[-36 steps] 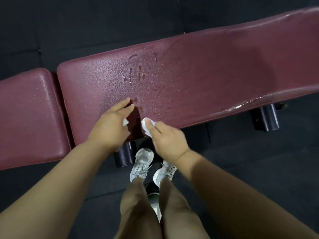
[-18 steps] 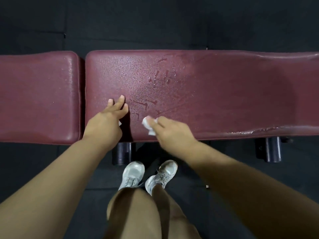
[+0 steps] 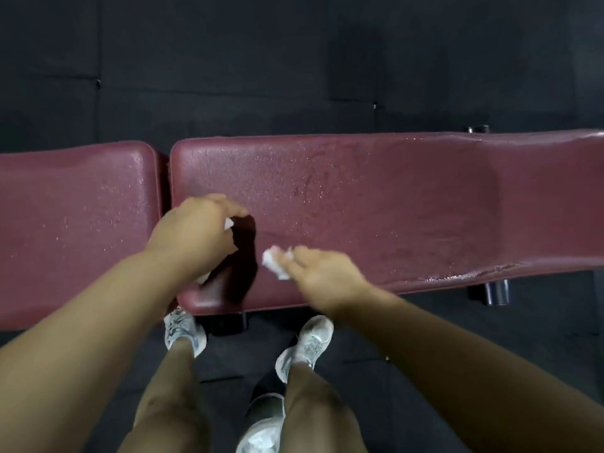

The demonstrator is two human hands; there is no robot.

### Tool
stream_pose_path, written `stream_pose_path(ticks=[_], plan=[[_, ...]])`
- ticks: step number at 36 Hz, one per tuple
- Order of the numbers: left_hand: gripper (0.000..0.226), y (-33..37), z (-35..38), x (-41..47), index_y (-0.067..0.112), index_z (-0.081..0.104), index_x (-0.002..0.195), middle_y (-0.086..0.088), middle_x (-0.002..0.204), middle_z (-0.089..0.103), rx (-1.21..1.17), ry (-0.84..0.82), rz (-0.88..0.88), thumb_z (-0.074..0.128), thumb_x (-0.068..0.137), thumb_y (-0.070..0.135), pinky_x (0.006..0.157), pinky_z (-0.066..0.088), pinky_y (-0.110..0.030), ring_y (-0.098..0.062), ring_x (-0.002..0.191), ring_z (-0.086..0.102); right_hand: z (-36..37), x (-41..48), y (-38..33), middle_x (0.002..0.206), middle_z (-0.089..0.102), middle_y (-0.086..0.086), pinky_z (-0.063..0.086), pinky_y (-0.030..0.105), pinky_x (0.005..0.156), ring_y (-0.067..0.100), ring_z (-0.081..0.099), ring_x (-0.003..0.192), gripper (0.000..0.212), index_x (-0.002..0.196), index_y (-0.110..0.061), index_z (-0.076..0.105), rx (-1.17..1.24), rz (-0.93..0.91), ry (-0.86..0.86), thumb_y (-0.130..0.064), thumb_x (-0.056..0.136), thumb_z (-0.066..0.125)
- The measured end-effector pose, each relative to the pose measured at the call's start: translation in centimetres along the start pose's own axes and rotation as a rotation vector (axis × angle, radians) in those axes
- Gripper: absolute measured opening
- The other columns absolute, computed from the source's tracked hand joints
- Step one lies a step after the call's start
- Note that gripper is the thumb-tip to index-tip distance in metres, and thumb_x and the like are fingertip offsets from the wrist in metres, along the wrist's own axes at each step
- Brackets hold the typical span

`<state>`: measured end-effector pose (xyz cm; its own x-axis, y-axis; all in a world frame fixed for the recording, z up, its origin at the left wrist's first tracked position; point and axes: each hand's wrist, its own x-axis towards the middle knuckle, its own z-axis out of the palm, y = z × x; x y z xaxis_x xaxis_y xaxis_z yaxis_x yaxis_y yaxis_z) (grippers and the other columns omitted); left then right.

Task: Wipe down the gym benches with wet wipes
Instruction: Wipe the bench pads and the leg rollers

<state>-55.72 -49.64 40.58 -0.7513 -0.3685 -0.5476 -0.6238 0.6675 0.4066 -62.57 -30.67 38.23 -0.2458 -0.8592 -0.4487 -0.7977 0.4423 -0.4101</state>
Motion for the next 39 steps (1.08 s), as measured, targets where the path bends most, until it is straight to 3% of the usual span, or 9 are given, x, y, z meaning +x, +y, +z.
stream_pose_path(ticks=[3, 9, 13, 17, 26, 30, 34, 36, 39], plan=[[0.065, -1.3, -1.1, 1.7, 0.021, 0.053, 0.132, 0.008, 0.143, 0.044, -0.017, 0.041, 0.054, 0.070, 0.074, -0.001, 0.107, 0.033, -0.036, -0.020, 0.131, 0.037, -2.5, 1.3, 5.8, 0.101, 0.058, 0.014, 0.047, 0.039, 0.065, 0.035, 0.061, 0.088, 0.044, 0.137, -0.019, 0.047, -0.064, 0.307, 0.405, -0.028, 0.095, 0.034], [0.068, -2.5, -1.0, 3.6, 0.022, 0.032, 0.145, 0.013, 0.155, 0.018, 0.185, 0.058, 0.157, 0.058, 0.085, 0.004, 0.110, 0.023, -0.027, -0.019, 0.141, 0.014, -5.8, 4.1, 11.7, 0.112, 0.060, 0.017, 0.042, 0.035, 0.077, 0.036, 0.058, 0.105, 0.040, 0.137, -0.014, 0.046, 0.246, 1.222, 0.737, -0.015, 0.097, 0.041], [0.068, -2.0, -1.0, 3.2, 0.025, 0.023, 0.148, 0.015, 0.157, 0.006, 0.248, 0.014, 0.148, 0.046, 0.089, 0.003, 0.105, 0.034, -0.033, -0.018, 0.145, 0.012, -3.5, 7.1, 4.2, 0.085, 0.050, 0.005, 0.034, 0.031, 0.063, 0.028, 0.058, 0.081, 0.031, 0.128, -0.021, 0.041, 0.032, 0.729, 0.468, -0.021, 0.098, 0.036], [0.071, -1.9, -1.5, 3.3, 0.031, 0.021, 0.148, 0.018, 0.156, 0.000, 0.283, -0.036, 0.134, 0.045, 0.087, 0.003, 0.099, 0.039, -0.033, -0.015, 0.145, 0.011, -2.4, 5.3, 1.2, 0.117, 0.055, 0.010, 0.042, 0.033, 0.070, 0.030, 0.058, 0.099, 0.046, 0.145, -0.021, 0.033, -0.011, 0.081, 0.158, -0.025, 0.100, 0.030], [0.072, -2.0, -1.7, 3.6, 0.029, 0.018, 0.148, 0.014, 0.158, -0.002, 0.345, -0.061, 0.146, 0.047, 0.086, 0.005, 0.087, 0.047, -0.034, -0.018, 0.143, 0.022, -7.2, 6.3, 11.9, 0.102, 0.060, 0.014, 0.041, 0.034, 0.072, 0.034, 0.059, 0.096, 0.033, 0.124, -0.016, 0.054, 0.116, 1.135, 0.683, -0.014, 0.093, 0.043], [0.074, -2.3, -1.8, 3.7, 0.033, 0.020, 0.148, 0.020, 0.155, -0.004, 0.279, -0.050, 0.139, 0.051, 0.087, 0.005, 0.096, 0.043, -0.034, -0.017, 0.144, 0.018, -4.9, 10.4, 4.1, 0.082, 0.043, -0.001, 0.029, 0.029, 0.062, 0.026, 0.048, 0.070, 0.021, 0.111, -0.023, 0.048, 0.067, 0.696, 0.471, -0.013, 0.094, 0.041], [0.074, -2.8, -2.3, 3.8, 0.032, 0.029, 0.145, 0.031, 0.141, -0.004, 0.157, -0.021, 0.158, 0.057, 0.085, 0.002, 0.104, 0.034, -0.030, -0.004, 0.142, 0.013, -3.1, 9.0, 0.2, 0.095, 0.060, 0.010, 0.031, 0.027, 0.057, 0.030, 0.060, 0.074, 0.041, 0.130, -0.013, 0.051, -0.044, 0.083, 0.297, -0.013, 0.090, 0.056], [0.071, -3.3, -2.8, 3.8, 0.030, 0.034, 0.144, 0.028, 0.149, 0.007, 0.139, -0.007, 0.160, 0.058, 0.083, 0.001, 0.106, 0.031, -0.025, 0.002, 0.140, 0.013, -4.1, 7.8, 2.2, 0.113, 0.059, 0.006, 0.040, 0.029, 0.067, 0.027, 0.059, 0.096, 0.043, 0.137, -0.021, 0.047, -0.030, 0.119, 0.263, -0.023, 0.096, 0.037], [0.070, -4.4, -3.4, 4.0, 0.026, 0.038, 0.143, 0.019, 0.152, 0.023, 0.133, 0.011, 0.150, 0.064, 0.081, 0.005, 0.106, 0.031, -0.026, -0.003, 0.139, 0.024, -5.7, 6.5, 6.5, 0.103, 0.062, 0.013, 0.049, 0.038, 0.067, 0.034, 0.063, 0.087, 0.036, 0.124, -0.021, 0.058, -0.006, 0.395, 0.563, -0.020, 0.093, 0.041]])
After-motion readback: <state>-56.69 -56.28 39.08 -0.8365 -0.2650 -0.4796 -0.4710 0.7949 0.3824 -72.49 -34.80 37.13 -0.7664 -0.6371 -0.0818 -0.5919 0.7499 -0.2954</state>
